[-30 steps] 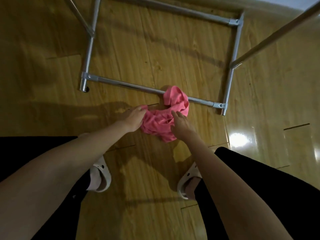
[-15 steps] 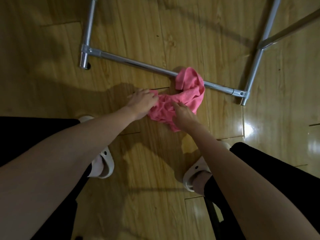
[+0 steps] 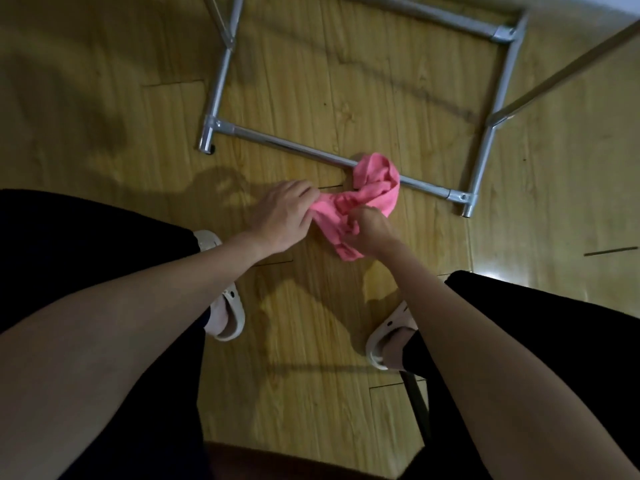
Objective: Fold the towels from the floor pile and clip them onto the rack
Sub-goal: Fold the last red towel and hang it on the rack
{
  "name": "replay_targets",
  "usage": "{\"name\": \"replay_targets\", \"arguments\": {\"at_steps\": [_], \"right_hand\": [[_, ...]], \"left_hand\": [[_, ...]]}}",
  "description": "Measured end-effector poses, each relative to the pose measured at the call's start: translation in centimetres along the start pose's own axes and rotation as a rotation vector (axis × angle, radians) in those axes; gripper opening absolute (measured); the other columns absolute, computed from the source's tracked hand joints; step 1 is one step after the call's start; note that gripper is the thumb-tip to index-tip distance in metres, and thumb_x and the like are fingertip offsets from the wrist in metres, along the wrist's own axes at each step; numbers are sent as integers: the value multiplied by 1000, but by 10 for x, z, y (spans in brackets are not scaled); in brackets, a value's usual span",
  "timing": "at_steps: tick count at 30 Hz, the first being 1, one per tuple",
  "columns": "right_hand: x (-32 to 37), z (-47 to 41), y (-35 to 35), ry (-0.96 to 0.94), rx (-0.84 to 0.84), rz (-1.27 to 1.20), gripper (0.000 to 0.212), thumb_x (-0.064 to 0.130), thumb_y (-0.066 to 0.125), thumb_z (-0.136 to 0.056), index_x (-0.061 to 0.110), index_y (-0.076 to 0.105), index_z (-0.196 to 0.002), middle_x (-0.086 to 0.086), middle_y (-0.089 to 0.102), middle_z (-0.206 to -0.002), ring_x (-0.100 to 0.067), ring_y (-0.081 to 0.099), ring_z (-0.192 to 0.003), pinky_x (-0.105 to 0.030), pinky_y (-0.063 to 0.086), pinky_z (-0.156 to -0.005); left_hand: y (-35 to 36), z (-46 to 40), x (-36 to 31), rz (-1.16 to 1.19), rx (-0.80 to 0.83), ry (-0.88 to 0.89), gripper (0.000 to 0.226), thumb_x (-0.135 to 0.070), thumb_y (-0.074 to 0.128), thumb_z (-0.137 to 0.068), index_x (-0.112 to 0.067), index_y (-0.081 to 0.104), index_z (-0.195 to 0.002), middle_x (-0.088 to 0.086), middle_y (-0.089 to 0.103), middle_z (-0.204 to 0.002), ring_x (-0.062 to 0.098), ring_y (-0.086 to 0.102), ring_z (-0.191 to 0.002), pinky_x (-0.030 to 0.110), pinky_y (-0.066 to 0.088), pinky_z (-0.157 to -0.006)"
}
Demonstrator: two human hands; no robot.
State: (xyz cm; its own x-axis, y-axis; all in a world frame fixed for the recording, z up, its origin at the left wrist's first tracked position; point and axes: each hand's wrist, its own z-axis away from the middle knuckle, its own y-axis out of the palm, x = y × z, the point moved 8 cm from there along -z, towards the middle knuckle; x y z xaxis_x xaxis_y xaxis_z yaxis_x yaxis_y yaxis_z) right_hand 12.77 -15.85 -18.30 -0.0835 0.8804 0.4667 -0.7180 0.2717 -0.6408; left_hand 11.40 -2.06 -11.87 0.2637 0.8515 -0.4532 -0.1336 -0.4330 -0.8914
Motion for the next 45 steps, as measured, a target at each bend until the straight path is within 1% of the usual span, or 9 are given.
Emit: {"name": "replay_targets", "arguments": {"at_steps": [7, 14, 22, 28, 33, 37, 39, 42, 45], "right_hand": [[25, 77, -86, -22, -265, -102, 14, 11, 64, -83, 6, 63, -96, -7, 62, -92, -24, 56, -81, -34, 44, -67], [87, 161, -165, -232, -651, 108, 16, 16, 59, -89, 4, 53, -96, -11, 60, -91, -31, 57, -79, -32, 34, -59], [157, 248, -237, -463, -941, 147, 28, 27, 41, -92, 6, 57, -98, -9, 59, -101, -31, 58, -69, -39, 45, -44], [178, 287, -267, -468, -1015, 255, 27, 25, 41, -92, 5, 59, -95, -12, 57, -92, -31, 56, -72, -36, 41, -45], [194, 315, -290, -430, -1042, 254, 17, 18, 49, -94, 6, 58, -102, -11, 59, -96, -34, 58, -71, -36, 39, -47], [206, 325, -295, -438, -1007, 251, 15, 19, 47, -96, 9, 55, -103, -9, 57, -96, -34, 58, -70, -35, 38, -47], [212, 328, -291, -473, -976, 252, 14, 19, 46, -95, 10, 54, -101, -7, 56, -95, -33, 57, -67, -35, 36, -47], [221, 332, -288, -536, -961, 177, 16, 24, 45, -93, 11, 53, -99, -4, 55, -91, -31, 57, -65, -39, 44, -49], [225, 335, -294, -542, -938, 104, 25, 31, 42, -89, 13, 56, -99, -3, 59, -90, -27, 60, -70, -40, 48, -54]], "left_hand": [[-82, -6, -52, 321, 59, -63, 6, -11, 62, -81, -10, 57, -82, 1, 60, -78, 16, 56, -70, 38, 48, -62], [-197, -6, -148, 255, 91, 233, 14, -19, 50, -90, -19, 37, -85, -8, 46, -69, 13, 47, -58, 14, 30, -50], [-314, 19, -216, 267, 23, 317, 23, -14, 55, -87, -18, 34, -78, 2, 44, -64, 18, 42, -55, 35, 36, -52], [-361, 44, -249, 217, 185, 375, 22, -24, 63, -89, -21, 52, -108, -22, 57, -90, -8, 55, -81, 19, 45, -74], [-381, 60, -257, -3, 328, 297, 13, -29, 78, -74, -18, 73, -77, -10, 59, -66, 5, 55, -66, 22, 41, -62], [-378, 81, -262, -315, 556, 307, 44, -22, 77, -75, -24, 60, -115, -21, 35, -88, 1, 36, -81, 11, 31, -69], [-381, 91, -278, -336, 588, 404, 49, -12, 68, -83, -19, 51, -128, -16, 36, -100, 3, 38, -91, 12, 33, -80], [-400, 94, -302, -234, 469, 468, 40, -2, 57, -87, -13, 54, -126, 3, 42, -124, 9, 45, -111, 20, 40, -93], [-432, 88, -318, -220, 216, 598, 10, -7, 61, -86, -11, 64, -95, -14, 46, -96, -16, 39, -95, 2, 32, -83]]}}
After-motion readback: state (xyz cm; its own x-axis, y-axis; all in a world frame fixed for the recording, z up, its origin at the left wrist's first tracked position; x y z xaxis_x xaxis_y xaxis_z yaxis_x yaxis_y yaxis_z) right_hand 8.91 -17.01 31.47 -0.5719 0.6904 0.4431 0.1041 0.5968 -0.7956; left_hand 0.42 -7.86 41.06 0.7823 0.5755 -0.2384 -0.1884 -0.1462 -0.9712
